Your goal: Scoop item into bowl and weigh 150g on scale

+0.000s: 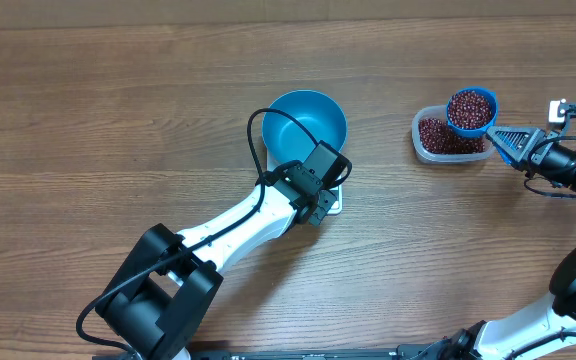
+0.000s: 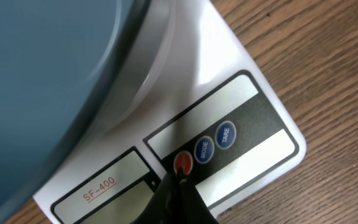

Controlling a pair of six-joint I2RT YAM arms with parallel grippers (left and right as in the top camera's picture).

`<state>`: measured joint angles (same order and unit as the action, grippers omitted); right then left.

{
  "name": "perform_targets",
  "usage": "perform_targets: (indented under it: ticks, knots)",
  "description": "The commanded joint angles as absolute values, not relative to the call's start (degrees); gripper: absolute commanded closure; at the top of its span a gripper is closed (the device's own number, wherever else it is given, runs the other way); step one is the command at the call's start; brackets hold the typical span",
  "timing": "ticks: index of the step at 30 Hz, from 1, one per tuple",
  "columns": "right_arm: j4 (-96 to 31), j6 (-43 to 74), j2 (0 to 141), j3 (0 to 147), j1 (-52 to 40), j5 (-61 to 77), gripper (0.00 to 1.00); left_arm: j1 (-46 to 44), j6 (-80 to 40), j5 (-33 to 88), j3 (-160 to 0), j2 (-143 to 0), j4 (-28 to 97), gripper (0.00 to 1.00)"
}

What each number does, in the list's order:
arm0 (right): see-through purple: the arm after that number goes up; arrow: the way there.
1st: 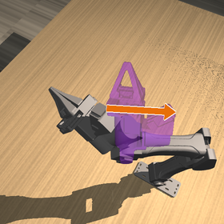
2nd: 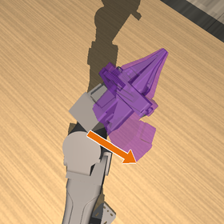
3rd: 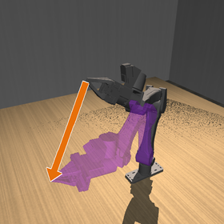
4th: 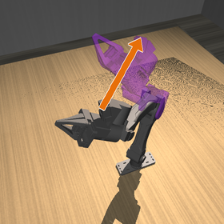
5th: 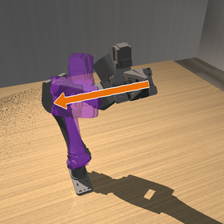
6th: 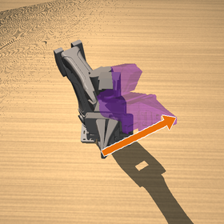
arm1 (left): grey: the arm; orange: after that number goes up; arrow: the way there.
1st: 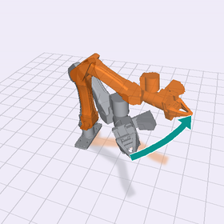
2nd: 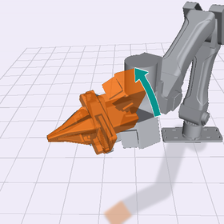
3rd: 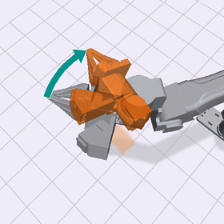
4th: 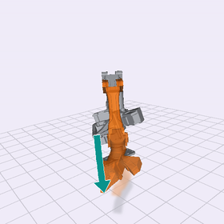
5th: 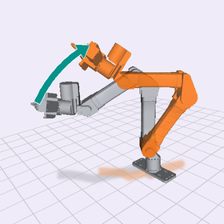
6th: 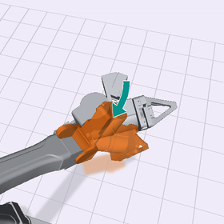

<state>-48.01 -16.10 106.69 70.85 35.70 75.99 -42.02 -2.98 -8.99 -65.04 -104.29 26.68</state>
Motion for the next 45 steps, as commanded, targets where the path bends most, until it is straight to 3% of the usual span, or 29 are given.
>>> perform_targets:
  ticks: [1, 45]
  knots:
    - [-47.7, -16.4, 106.8, 70.7, 36.2, 77.5, 0.96, -42.4, -2.5, -7.4, -65.0, -105.8, 25.8, 0.96]
    - [-47.7, -16.4, 106.8, 70.7, 36.2, 77.6, 0.96, -42.3, -2.3, -9.1, -65.0, -110.1, 23.2, 0.96]
